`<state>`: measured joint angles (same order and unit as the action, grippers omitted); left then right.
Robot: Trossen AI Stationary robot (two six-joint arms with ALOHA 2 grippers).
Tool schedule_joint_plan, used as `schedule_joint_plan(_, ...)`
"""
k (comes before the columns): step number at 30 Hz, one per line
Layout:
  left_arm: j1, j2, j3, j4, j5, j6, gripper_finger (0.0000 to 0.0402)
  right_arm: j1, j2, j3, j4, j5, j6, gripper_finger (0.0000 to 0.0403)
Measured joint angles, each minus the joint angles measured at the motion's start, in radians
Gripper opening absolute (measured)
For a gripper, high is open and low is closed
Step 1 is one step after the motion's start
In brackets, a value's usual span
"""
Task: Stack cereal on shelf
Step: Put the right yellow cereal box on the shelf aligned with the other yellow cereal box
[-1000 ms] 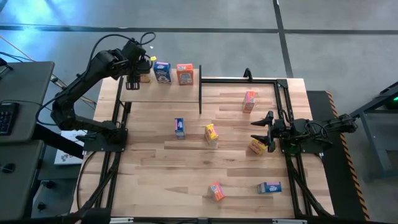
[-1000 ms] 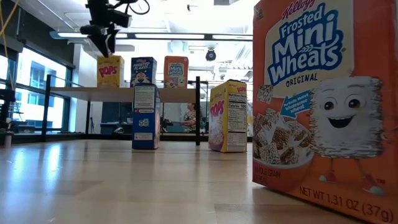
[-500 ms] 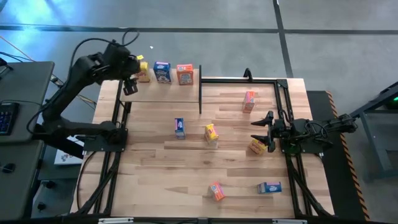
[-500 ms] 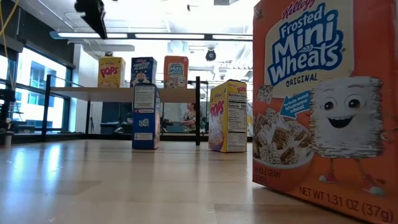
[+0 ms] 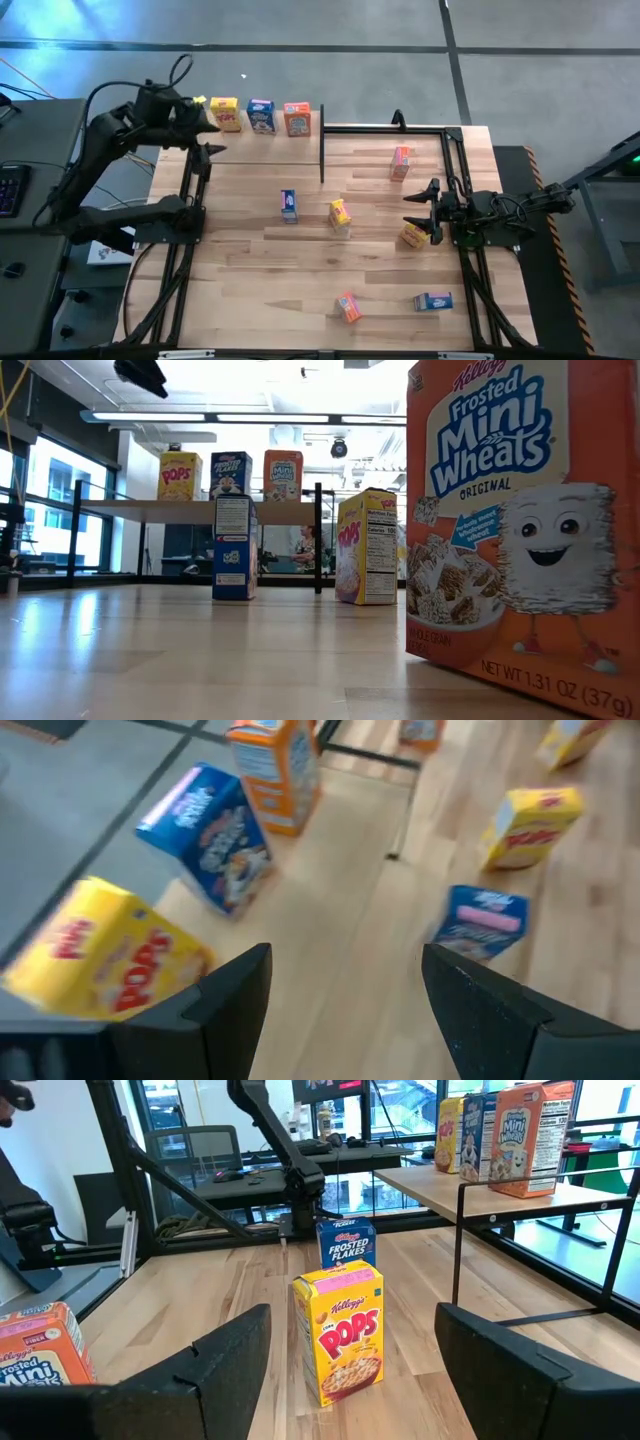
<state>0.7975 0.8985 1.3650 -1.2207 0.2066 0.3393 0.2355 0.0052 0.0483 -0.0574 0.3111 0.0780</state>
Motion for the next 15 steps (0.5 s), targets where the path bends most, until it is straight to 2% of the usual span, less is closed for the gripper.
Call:
schedule_joint_plan(10, -0.039, -0.133, -0.133, 0.097, 0.176, -0.098, 0.0250, 0.000, 0.000, 0.000, 0.000, 0.000, 0.000, 0.0274)
schedule_joint_plan(15, -0.079, -0.198, -0.203, 0.184, 0.203, -0.152, 0.0250, 0.000, 0.000, 0.000, 0.000, 0.000, 0.000, 0.0274)
